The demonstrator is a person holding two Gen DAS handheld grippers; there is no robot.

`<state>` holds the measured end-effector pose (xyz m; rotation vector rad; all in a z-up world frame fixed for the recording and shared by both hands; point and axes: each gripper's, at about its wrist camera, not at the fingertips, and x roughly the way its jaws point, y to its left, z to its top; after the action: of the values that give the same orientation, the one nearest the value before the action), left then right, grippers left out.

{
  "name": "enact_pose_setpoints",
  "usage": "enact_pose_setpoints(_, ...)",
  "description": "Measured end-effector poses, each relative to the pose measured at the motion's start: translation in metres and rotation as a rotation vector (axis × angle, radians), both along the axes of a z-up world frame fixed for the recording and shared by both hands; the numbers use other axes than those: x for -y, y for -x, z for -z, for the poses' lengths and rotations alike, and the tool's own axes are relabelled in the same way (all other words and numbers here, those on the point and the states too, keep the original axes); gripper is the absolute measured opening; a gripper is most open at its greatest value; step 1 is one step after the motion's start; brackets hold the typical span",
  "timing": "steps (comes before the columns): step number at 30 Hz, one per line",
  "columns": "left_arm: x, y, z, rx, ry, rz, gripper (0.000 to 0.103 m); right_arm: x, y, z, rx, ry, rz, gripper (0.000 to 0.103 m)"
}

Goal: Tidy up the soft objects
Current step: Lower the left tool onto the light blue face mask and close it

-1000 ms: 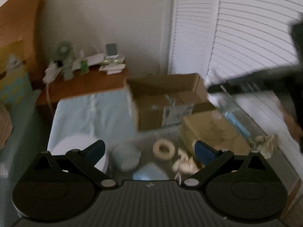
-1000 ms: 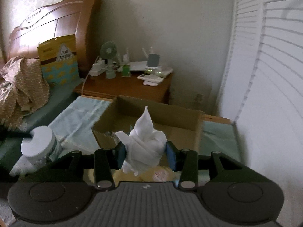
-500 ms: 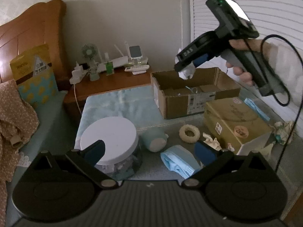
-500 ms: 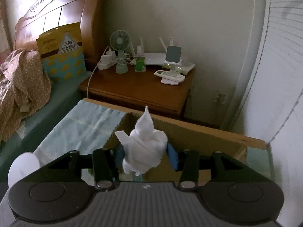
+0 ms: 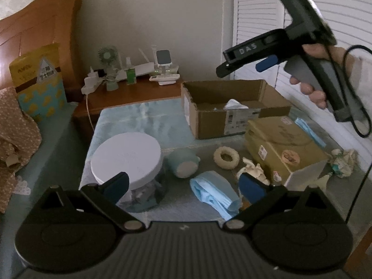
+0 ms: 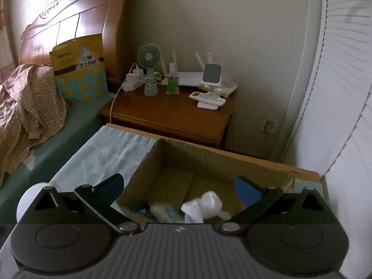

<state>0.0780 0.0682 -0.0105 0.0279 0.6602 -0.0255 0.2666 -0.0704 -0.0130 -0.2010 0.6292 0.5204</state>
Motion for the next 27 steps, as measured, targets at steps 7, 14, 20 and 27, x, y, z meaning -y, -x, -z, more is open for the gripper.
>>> enact_pose_setpoints(7,0.006,0.007,0.001,0.003,0.001,0.031,0.101,0.022,0.047,-0.004,0.018,-0.028,0.016,0.103)
enact_pose_setpoints(14,0.012,0.009,0.009,-0.037,0.0,0.057,0.101,0.05,0.106,-0.005,0.073,-0.053,0.077,0.103)
enact_pose_setpoints(20,0.018,0.012,0.02,-0.056,-0.009,0.108,0.101,0.083,0.155,0.009,0.1,-0.063,0.189,0.103)
enact_pose_setpoints(27,0.019,0.01,0.03,-0.079,0.014,0.116,0.101,0.128,0.189,0.045,0.059,-0.002,0.366,0.103)
